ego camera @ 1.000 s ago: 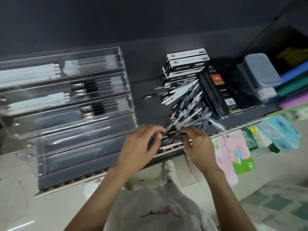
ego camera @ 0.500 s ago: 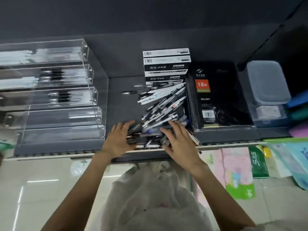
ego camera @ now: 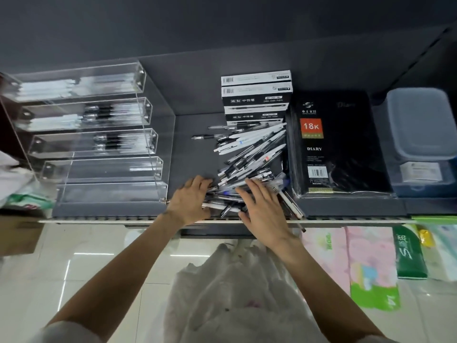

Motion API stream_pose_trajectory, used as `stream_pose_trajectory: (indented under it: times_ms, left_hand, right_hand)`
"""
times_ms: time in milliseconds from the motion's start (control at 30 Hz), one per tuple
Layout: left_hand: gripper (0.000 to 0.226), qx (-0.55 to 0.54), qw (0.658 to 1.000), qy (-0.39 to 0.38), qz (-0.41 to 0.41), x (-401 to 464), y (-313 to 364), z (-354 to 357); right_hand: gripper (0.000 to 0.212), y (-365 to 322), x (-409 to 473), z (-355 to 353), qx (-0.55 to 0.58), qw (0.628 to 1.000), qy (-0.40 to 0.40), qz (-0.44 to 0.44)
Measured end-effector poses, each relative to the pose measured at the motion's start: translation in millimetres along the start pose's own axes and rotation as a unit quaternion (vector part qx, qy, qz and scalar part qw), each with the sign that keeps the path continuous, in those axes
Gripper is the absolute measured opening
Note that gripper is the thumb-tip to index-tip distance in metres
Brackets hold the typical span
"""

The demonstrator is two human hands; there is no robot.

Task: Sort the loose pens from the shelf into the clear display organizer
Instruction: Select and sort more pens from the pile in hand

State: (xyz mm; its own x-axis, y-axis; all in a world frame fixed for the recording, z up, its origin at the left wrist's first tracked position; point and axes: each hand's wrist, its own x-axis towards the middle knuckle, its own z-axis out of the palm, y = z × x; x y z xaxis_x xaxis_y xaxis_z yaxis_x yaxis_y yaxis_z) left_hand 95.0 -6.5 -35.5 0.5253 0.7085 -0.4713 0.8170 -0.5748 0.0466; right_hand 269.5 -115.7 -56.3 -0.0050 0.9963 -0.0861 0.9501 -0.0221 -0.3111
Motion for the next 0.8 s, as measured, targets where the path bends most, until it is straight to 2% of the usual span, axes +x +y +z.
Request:
stream_pose_trajectory:
  times_ms: [167,300,433,533,667,800]
  left_hand:
    - [0.052,-0.019,0.999,0.026,-0.002,8.2,2.1,-3.7]
    - [0.045,0.003,1.0,-0.002,0.013,15.7,-2.1,-13.6]
    - [0.042,0.063,0.997,-0.032,0.024,21.4,-5.0,-25.7]
    - [0.04,0.071,0.996,-0.038,0.027,25.7,-4.2,-32.2]
    - [0.044,0.101,0.995,-0.005,0.027,25.9,-5.6,-40.7]
    - [0.031,0.129,0.991,-0.01,0.02,19.6,-10.8,-49.2]
  right_hand:
    - [0.067,3.3,6.5,-0.8,-0.016,1.0,0.007,0.018]
    - [0.075,3.2,14.6,-3.2,-0.019,0.999,0.022,0.046]
    - [0.084,-9.1,25.9,-5.7,0.013,1.0,0.007,-0.023]
    - [0.08,-27.2,40.3,-4.6,0.007,0.999,-0.005,-0.049]
    - [0.074,-37.8,56.5,4.7,-0.011,0.999,-0.001,-0.034]
    - [0.072,-40.2,63.4,7.7,-0.011,0.999,0.032,-0.017]
